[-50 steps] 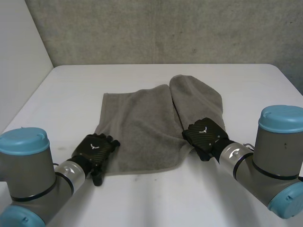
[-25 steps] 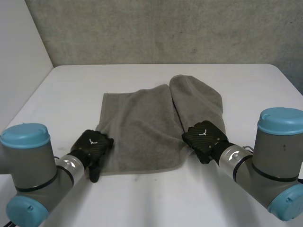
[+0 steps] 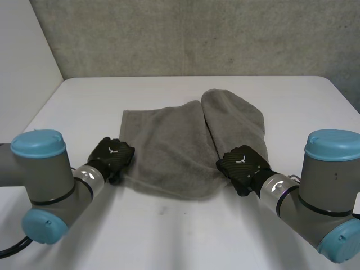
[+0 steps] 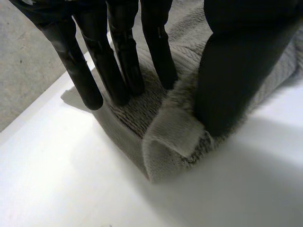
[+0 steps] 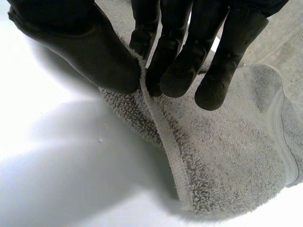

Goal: Fold the towel.

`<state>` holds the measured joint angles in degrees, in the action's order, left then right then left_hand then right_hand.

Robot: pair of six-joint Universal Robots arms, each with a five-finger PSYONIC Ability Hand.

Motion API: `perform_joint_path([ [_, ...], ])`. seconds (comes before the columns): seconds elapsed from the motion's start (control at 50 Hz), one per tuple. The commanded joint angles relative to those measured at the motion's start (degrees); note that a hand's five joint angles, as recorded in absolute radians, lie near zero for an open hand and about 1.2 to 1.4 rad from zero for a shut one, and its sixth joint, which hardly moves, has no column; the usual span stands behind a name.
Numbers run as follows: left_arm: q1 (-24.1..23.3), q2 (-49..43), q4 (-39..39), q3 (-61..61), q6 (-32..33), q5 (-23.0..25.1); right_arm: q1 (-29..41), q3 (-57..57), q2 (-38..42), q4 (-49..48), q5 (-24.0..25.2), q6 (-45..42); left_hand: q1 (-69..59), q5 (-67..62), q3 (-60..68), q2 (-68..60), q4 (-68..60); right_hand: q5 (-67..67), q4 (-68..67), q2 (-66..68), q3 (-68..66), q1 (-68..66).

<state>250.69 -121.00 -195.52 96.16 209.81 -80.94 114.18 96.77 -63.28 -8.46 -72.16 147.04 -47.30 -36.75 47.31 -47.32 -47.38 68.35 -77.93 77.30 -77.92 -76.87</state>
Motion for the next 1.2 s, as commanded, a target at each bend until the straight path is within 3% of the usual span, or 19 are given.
perform_joint_path([
  [0.02, -0.56, -0.99, 0.05, -1.59, -0.10, -0.01, -0.01, -0.26, 0.44, -0.07, 0.00, 0.00, -28.18, -28.73, 28.17, -28.16, -28.10, 1.65, -2.07, 2.70, -2.08, -3.13],
  [0.04, -0.73, -1.08, 0.05, -1.76, -0.10, -0.01, -0.01, -0.52, 0.44, -0.07, -0.09, 0.00, -32.66, -33.20, 32.65, -32.63, -32.57, 1.65, -2.07, 2.70, -2.08, -3.13],
  [0.18, -1.35, 1.21, 1.46, -2.11, -0.63, 0.16, -0.10, -2.72, -0.88, 0.46, -2.02, 0.36, -32.70, -33.25, 32.69, -32.68, -32.62, 1.65, -2.07, 2.70, -2.08, -3.13],
  [0.34, -1.88, 17.38, 6.73, -3.08, -5.46, 1.39, 0.25, -9.14, -9.41, 5.29, -6.86, 0.97, -32.70, -33.25, 32.69, -32.68, -32.62, 1.65, -2.07, 2.70, -2.08, -3.13],
  [0.5, -0.12, 37.39, 10.24, -4.75, -9.24, 0.87, -0.80, -23.79, -17.05, 24.15, -7.91, 0.88, -32.70, -33.25, 32.69, -32.68, -32.62, 1.65, -2.07, 2.70, -2.08, -3.13],
  [0.66, 2.08, 43.75, 14.54, -5.54, -10.03, 0.60, -3.70, -36.89, -21.79, 37.97, -7.03, 0.80, -32.70, -33.25, 32.69, -32.68, -32.62, 1.65, -2.07, 2.70, -2.08, -3.13],
  [0.8, 2.34, 42.26, 14.73, -5.11, -13.28, 0.69, -4.05, -42.88, -21.02, 42.89, -6.95, 0.09, -32.70, -33.25, 32.69, -32.68, -32.62, 1.65, -2.07, 2.70, -2.08, -3.13],
  [0.92, 2.26, 28.28, 12.44, -6.86, -14.78, 0.69, -3.09, -45.97, -7.56, 46.51, -6.33, -1.75, -32.70, -33.25, 32.69, -32.68, -32.62, 1.65, -2.07, 2.70, -2.08, -3.13],
  [1.06, -1.78, 7.75, 11.91, -21.41, -15.04, -0.01, -1.16, -54.20, 9.89, 43.80, -7.38, -5.01, -32.70, -33.25, 32.69, -32.68, -32.62, 1.65, -2.07, 2.70, -2.08, -3.13],
  [1.2, -3.02, 0.68, 11.91, -38.94, -16.98, -5.37, -0.36, -67.94, 16.78, 34.21, -9.58, -5.44, -32.70, -33.25, 32.69, -32.68, -32.62, 1.65, -2.07, 2.70, -2.08, -3.13],
])
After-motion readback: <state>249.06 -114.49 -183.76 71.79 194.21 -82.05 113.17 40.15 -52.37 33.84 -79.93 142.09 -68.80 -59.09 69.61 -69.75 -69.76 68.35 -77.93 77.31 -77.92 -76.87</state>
